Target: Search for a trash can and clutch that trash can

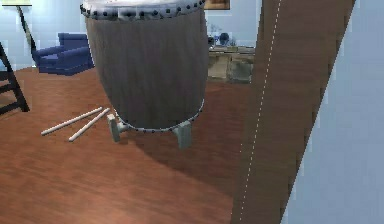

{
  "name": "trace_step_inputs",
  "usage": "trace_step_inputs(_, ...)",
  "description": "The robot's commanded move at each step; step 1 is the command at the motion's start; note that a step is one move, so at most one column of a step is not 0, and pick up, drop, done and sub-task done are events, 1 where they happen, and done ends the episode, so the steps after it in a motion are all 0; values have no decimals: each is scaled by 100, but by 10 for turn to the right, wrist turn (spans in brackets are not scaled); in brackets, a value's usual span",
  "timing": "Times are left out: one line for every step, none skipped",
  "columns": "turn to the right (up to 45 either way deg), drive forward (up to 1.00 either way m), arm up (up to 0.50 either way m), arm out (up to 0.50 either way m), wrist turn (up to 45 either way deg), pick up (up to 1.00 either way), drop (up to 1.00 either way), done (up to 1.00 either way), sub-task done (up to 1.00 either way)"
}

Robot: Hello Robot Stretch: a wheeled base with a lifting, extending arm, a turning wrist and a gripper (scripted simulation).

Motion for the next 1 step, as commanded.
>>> trace_step_inputs(0, 0, 10, 0, 0, 0, 0, 0, 0)
